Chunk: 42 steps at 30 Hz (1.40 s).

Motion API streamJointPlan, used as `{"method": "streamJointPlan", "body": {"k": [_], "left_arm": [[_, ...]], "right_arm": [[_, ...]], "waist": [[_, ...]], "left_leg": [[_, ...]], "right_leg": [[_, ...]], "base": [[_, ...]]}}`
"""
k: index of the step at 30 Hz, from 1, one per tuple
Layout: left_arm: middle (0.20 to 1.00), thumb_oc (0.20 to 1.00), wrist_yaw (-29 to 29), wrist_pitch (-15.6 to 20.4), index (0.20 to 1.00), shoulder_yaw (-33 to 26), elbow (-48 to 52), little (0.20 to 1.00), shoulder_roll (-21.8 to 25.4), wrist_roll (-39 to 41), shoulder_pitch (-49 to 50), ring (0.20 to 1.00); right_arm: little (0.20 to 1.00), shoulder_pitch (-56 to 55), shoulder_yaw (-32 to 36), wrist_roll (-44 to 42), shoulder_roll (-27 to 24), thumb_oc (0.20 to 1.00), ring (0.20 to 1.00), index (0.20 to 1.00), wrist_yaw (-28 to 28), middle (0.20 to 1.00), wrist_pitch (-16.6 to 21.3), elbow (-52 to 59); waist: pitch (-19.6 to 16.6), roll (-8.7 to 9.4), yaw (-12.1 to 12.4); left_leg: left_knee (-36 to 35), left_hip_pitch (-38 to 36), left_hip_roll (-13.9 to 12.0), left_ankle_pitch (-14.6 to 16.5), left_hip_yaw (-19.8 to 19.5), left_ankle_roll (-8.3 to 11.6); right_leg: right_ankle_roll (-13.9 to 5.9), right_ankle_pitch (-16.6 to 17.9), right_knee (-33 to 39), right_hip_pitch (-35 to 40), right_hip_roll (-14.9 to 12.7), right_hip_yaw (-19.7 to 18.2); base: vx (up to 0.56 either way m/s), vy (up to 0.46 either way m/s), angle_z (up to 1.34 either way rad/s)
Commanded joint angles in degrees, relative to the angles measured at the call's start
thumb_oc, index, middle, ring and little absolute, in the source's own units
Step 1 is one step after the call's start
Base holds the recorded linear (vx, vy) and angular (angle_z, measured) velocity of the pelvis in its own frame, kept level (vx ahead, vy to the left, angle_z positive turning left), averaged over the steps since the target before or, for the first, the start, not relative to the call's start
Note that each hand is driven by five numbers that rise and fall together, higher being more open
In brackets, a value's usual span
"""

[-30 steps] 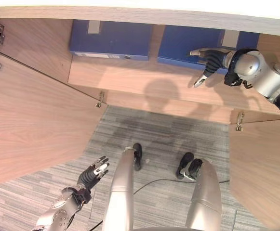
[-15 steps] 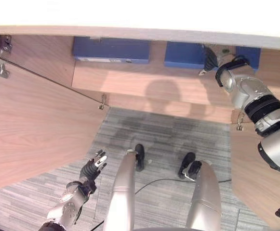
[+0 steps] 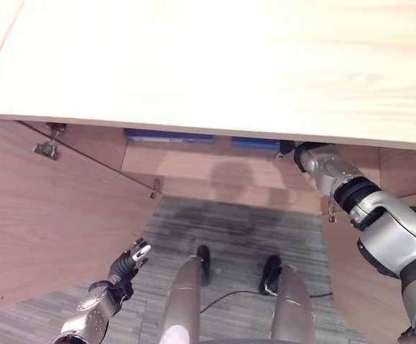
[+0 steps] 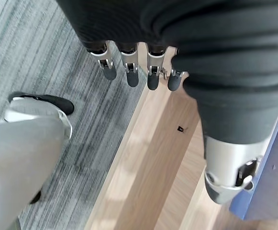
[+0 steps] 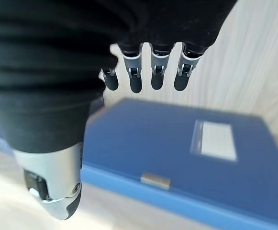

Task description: Put the empty folder in the office cabinet

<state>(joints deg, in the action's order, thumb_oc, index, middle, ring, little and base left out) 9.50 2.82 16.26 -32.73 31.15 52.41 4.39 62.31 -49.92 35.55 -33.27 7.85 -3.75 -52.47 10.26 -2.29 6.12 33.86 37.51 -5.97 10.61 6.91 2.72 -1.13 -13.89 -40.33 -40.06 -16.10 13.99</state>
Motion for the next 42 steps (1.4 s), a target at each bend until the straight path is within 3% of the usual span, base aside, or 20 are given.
{"method": "streamJointPlan", "body": {"k": [1,5,8,10,18,25,32,33,35,37,42], "left_arm": [[1.000,1.000,0.63,1.56,1.000,1.00,0.44,1.000,0.44,-2.71,0.87,1.000],[1.000,1.000,0.20,1.67,1.000,0.45,-3.57,1.000,-1.76,-4.23,0.10,1.000],[1.000,1.000,-0.68,1.16,1.000,-0.26,-9.12,1.000,-4.73,-6.36,-0.31,1.000],[1.000,1.000,-0.83,0.94,1.000,-0.50,-9.93,1.000,-5.11,-7.02,-0.36,1.000],[1.000,1.000,-1.14,0.11,1.000,-0.13,-11.32,1.000,-8.42,-8.25,0.19,1.000],[1.000,1.000,-0.91,-0.28,1.000,-1.50,-13.70,1.000,-10.42,-8.75,-0.28,1.000],[1.000,1.000,-2.26,-0.85,1.000,-10.83,-30.68,1.000,-15.39,-14.92,-2.71,1.000],[1.000,1.000,-2.66,-0.79,1.000,-13.54,-34.80,1.000,-16.71,-16.40,-2.50,1.000],[1.000,1.000,-2.65,-0.77,1.000,-13.54,-34.83,1.000,-16.70,-16.41,-2.52,1.000],[1.000,1.000,-2.82,-1.08,1.000,-18.02,-39.84,1.000,-18.54,-18.36,-1.38,1.000],[1.000,1.000,-3.11,-0.94,1.000,-20.47,-42.30,1.000,-20.11,-18.68,-1.63,1.000]], "right_arm": [[1.000,3.89,0.68,1.42,-0.48,1.000,1.000,1.000,3.77,1.000,0.57,-0.58],[1.000,0.91,3.18,-2.06,0.22,1.000,1.000,1.000,4.99,1.000,1.86,5.50],[1.000,-4.20,6.93,-5.82,1.31,1.000,1.000,1.000,4.28,1.000,3.76,19.65],[1.000,-5.47,7.91,-6.50,0.99,1.000,1.000,1.000,3.55,1.000,3.93,23.24],[1.000,-14.44,12.87,-9.68,2.16,1.000,1.000,1.000,4.03,1.000,5.18,31.99],[1.000,-21.11,13.36,-2.99,-0.53,1.000,1.000,1.000,3.64,1.000,3.81,29.08],[1.000,-34.27,17.38,-2.28,-1.03,1.000,1.000,1.000,2.05,1.000,4.20,28.11],[1.000,-37.93,18.14,-2.11,-0.60,1.000,1.000,1.000,1.61,1.000,4.41,27.59],[1.000,-37.94,18.16,-2.10,-0.60,1.000,1.000,1.000,1.61,1.000,4.40,27.60],[1.000,-45.33,20.16,-1.52,-1.06,1.000,1.000,1.000,0.43,1.000,4.71,28.74],[1.000,-50.53,21.45,-1.08,-0.50,1.000,1.000,1.000,0.97,1.000,4.86,27.79]], "waist": [[2.19,-0.40,-0.09],[2.75,-0.23,-0.68],[3.38,0.12,-1.72],[3.84,0.17,-1.99],[6.95,-0.47,-3.01],[2.57,0.60,-3.94],[-2.42,1.75,-5.61],[-3.92,2.09,-6.13],[-4.04,2.13,-6.10],[-6.77,2.58,-7.12],[-9.32,2.98,-8.04]], "left_leg": [[-7.20,-1.60,0.21,-5.21,-3.25,0.53],[-10.11,-7.35,0.19,-5.86,-3.09,0.66],[-10.97,-12.57,-0.42,-5.51,-2.36,0.69],[-10.75,-12.94,-0.44,-6.41,-2.12,0.19],[-6.62,-19.35,-1.56,-2.78,-0.95,-0.47],[-11.15,-24.49,-1.84,-3.43,-0.13,-0.45],[-19.74,-30.35,-2.25,-5.95,2.04,0.15],[-23.55,-32.78,-2.30,-7.17,3.19,0.32],[-23.86,-32.75,-2.24,-7.47,3.24,0.28],[-31.56,-37.36,-1.72,-10.22,5.86,0.90],[-38.55,-39.60,-0.96,-13.35,7.44,1.30]], "right_leg": [[-3.83,6.51,9.83,5.79,-1.24,0.78],[-4.29,7.40,13.45,11.51,-0.45,0.81],[-4.48,7.40,14.68,16.48,0.16,0.37],[-3.97,8.35,14.73,16.83,-0.12,0.50],[-4.25,6.74,11.25,22.31,-0.42,-1.26],[-5.07,7.29,15.43,26.67,0.00,-0.81],[-5.78,9.82,23.44,30.60,2.21,-0.37],[-6.16,11.30,27.29,32.07,3.44,-0.48],[-6.14,11.59,27.61,32.02,3.45,-0.49],[-7.05,15.11,35.46,35.33,5.29,-0.57],[-7.58,18.16,41.33,36.59,6.65,-0.73]], "base": [[0.02,-0.018,0.04],[0.03,-0.014,-0.01],[0.06,-0.024,-0.08],[-0.03,-0.003,-0.11],[0.00,0.004,-0.08],[0.05,-0.008,-0.12],[0.08,0.011,-0.08],[0.11,0.016,-0.30],[0.07,0.013,-0.31],[0.15,0.048,-0.23],[0.06,0.031,-0.27]]}}
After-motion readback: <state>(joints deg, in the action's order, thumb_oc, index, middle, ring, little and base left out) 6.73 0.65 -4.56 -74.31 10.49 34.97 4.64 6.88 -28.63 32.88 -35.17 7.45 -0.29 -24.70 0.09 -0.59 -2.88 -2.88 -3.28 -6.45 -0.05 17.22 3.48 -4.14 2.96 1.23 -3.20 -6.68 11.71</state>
